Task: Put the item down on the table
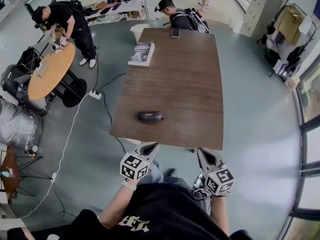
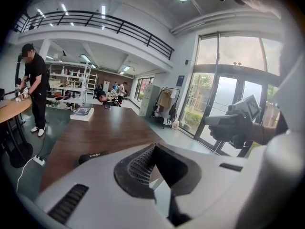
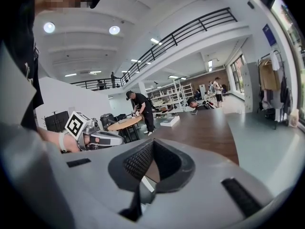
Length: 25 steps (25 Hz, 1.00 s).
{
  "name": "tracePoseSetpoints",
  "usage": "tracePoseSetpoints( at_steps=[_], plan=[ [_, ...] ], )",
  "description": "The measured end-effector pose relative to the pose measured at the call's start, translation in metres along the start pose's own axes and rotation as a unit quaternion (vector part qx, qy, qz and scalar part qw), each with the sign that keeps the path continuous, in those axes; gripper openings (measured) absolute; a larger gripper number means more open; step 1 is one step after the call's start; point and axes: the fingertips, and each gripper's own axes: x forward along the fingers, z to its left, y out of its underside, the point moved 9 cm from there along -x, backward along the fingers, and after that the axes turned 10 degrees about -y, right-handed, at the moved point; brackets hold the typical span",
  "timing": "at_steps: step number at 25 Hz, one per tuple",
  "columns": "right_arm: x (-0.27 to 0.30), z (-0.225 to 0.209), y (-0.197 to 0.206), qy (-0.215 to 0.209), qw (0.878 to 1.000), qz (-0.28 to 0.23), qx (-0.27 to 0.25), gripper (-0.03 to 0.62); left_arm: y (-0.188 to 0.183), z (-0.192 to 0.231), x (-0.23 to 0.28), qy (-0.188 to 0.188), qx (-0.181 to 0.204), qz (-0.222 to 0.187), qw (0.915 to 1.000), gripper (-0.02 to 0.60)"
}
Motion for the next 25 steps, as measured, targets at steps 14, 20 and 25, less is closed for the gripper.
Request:
tracePoseSetpoints(
  at_steps=[14,20,25],
  plan=[
    [-0.033,-0.028,0.006,0.050,0.999,-0.014,-0.002,-0.014,-0.036,-0.035,0.028,0.074,0.029,-0.035,0.9962,0.006],
    [-0.002,-0.014,0.002,0.050,0.999,0.001,-0.007,-0.014,-0.037,-0.007,0.018,0.087,0.031,-0.044,0.9947,0.006],
    [0.054,0.012,-0.015,0.040,0.999,-0.007,-0.007,-0.014,-0.036,0.043,-0.007,0.074,0.021,-0.047,0.9959,0.006]
  ],
)
